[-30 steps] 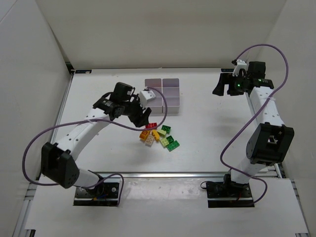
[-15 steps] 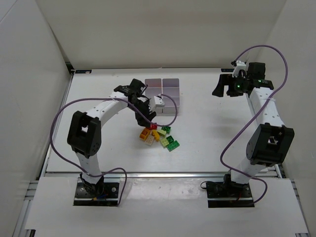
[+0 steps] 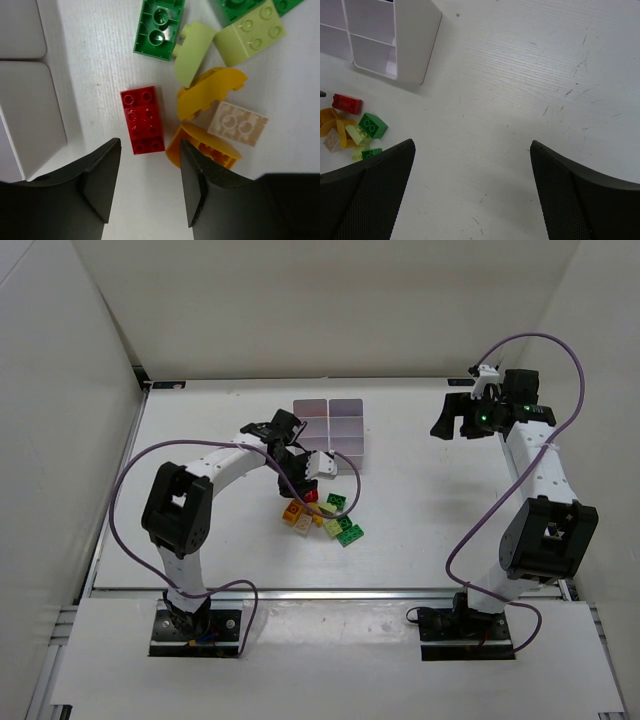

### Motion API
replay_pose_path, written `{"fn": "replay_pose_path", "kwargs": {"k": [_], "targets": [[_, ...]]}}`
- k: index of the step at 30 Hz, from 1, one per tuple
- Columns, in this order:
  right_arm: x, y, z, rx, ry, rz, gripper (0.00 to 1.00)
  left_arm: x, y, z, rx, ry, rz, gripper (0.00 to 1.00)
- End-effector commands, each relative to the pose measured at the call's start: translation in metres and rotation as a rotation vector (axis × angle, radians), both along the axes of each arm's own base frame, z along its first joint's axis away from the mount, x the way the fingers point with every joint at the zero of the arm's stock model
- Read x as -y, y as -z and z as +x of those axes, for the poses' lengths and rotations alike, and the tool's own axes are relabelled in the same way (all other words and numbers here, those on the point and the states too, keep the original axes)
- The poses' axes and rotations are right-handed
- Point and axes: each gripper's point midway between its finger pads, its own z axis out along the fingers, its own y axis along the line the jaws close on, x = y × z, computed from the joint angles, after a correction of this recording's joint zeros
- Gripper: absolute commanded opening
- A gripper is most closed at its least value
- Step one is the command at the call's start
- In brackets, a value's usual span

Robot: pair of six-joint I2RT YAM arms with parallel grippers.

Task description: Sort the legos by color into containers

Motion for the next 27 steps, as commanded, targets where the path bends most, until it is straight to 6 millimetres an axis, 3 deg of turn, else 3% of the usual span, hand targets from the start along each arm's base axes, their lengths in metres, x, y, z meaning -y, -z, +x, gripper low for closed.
{"fn": "replay_pose_path", "kwargs": {"k": [1,17,27], "targets": [[-0.002,-0.014,-0.004,0.049,-0.015,-0.013,0.99,0.008,0.0,0.017,0.1,0.04,-0.024,0.61],[0.004,-0.007,0.001,0.039,-0.005,-0.035,0.99,0.025,0.024,0.006,0.053,0.088,-0.006,0.62],[0.004,-0.007,0.004,0.042,-0.004,-0.039,0.99,0.016,0.044,0.005,0.047,0.074,0.035,0.62]]}}
